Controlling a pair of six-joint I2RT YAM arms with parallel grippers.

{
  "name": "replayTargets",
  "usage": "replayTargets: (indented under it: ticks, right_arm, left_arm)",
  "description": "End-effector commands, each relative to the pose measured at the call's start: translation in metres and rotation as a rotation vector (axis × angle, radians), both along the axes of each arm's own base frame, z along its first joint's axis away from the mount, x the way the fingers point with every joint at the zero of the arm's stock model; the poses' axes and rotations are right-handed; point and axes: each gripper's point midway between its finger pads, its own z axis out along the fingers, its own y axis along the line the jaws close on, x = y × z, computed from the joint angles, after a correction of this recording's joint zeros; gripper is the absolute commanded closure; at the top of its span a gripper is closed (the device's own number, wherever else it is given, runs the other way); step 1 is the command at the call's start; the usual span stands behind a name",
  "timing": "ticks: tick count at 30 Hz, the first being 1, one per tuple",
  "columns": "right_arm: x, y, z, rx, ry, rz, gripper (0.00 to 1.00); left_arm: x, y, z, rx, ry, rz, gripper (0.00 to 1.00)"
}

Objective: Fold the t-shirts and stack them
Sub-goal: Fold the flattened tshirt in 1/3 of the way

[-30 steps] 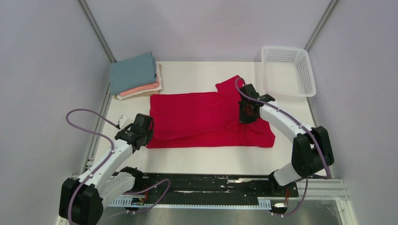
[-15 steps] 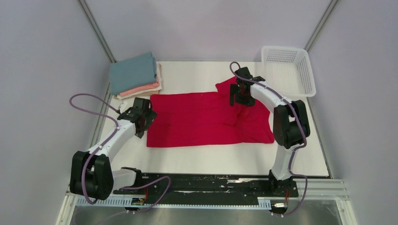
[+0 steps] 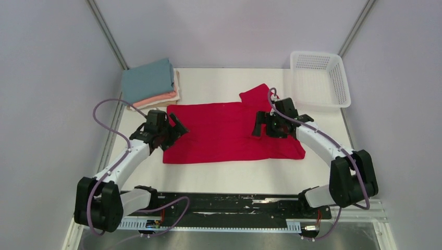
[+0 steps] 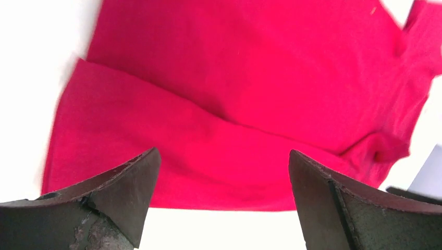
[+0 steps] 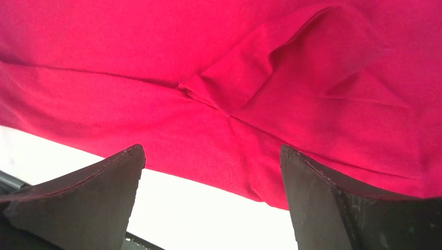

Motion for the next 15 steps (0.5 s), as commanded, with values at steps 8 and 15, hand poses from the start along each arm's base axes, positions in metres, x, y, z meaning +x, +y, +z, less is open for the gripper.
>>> replayTargets:
  ticks: [8,15]
  right_arm:
    - [0.054,0.04,-0.029,0.097,-0.01,0.039,0.0]
    - [0.102,0.063,-0.037,0.139,-0.011,0.025,0.0]
  left_arm:
    - [-0.016,-0.024,-0.053,-0.021,0.083,-0.187,0.0]
    - [-0.025,-0.005,-0.071,0.068,0.149,-0.14,0.0]
